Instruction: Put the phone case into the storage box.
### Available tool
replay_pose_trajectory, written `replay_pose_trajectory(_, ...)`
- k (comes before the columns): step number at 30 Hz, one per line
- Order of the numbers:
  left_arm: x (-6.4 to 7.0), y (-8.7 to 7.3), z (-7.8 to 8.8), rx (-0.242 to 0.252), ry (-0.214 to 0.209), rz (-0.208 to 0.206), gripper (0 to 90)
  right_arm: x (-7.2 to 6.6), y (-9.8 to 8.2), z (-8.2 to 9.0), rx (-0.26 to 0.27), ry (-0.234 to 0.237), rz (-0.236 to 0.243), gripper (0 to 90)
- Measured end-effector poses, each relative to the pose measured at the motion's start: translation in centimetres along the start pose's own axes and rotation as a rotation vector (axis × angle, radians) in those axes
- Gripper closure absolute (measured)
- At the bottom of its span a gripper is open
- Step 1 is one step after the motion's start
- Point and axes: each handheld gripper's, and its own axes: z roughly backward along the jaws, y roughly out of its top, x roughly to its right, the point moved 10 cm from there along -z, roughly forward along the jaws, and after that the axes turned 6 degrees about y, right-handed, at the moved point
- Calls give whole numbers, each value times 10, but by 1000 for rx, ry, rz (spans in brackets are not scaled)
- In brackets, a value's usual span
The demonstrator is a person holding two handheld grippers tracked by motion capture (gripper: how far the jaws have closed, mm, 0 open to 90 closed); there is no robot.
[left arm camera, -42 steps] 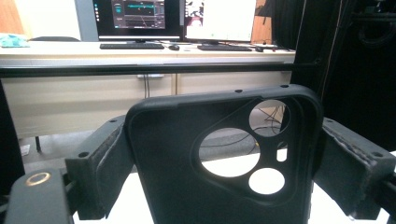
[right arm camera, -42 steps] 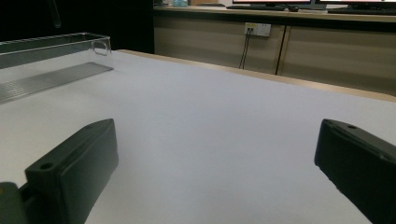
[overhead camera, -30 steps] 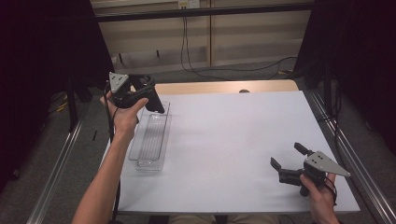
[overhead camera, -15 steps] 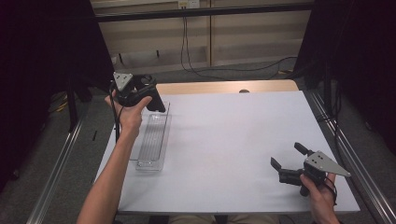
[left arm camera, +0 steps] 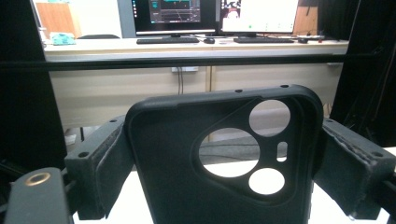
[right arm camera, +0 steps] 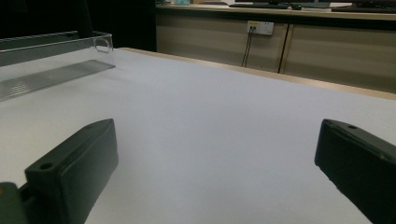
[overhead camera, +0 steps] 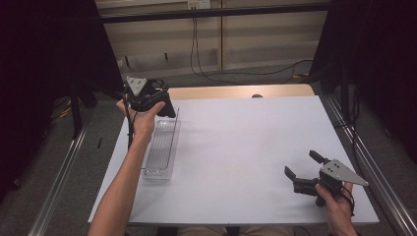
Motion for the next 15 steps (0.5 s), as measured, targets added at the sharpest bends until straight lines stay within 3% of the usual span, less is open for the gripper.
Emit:
replay_pose_trajectory(6,0,-6,-4,-12,4,-3,126,0,0,0,0,2,1,0)
replay_pose_trajectory(15,-3,-13,-12,-21,60,19,126,-2,-1,-1,-4,8,3,0)
